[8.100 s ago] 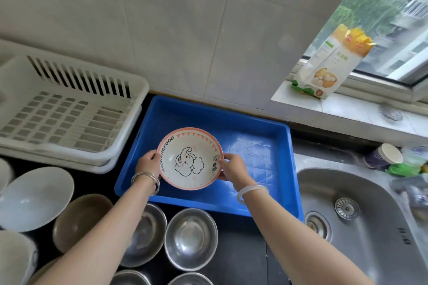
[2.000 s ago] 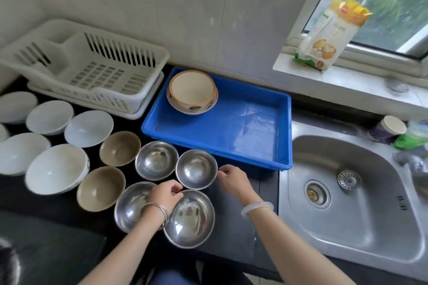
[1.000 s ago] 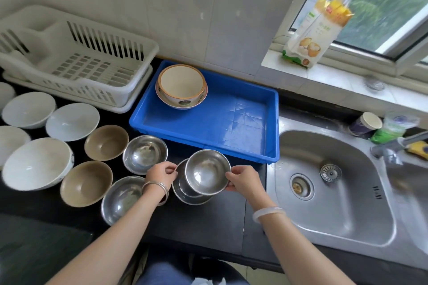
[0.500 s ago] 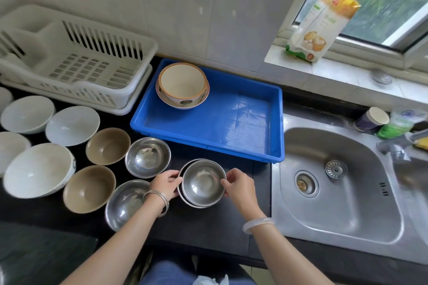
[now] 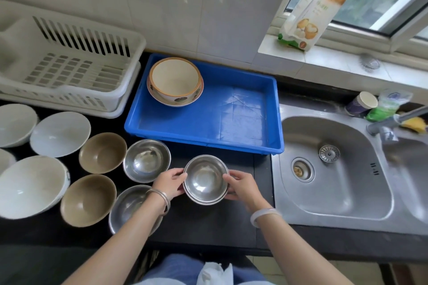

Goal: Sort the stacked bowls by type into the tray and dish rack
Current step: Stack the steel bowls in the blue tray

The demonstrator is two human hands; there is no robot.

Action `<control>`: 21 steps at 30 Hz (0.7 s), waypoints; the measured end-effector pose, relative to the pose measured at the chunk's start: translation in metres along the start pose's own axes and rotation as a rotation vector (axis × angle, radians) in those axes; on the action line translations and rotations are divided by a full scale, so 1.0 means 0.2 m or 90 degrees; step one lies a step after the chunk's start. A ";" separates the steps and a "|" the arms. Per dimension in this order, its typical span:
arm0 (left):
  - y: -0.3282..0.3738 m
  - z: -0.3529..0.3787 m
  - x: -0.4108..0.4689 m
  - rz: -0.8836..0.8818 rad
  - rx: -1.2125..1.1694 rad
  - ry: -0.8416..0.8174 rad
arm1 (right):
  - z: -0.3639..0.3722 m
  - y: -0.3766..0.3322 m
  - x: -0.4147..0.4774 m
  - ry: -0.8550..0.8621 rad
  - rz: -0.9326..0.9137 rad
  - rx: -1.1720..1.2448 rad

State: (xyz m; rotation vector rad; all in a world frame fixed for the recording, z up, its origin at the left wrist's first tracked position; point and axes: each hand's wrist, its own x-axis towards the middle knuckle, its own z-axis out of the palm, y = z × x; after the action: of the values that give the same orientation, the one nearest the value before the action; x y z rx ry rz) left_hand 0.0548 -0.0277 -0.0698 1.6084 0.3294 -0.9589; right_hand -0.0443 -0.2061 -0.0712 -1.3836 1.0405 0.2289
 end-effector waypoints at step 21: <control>0.72 0.37 0.32 0.110 -0.100 -0.012 | -0.26 -0.68 0.34 0.071 -0.102 0.088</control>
State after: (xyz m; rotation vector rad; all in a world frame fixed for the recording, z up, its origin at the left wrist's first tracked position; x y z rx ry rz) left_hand 0.1625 -0.1546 -0.0168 1.4582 0.2431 -0.7961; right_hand 0.0629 -0.3126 -0.0185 -1.3573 1.0112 -0.0382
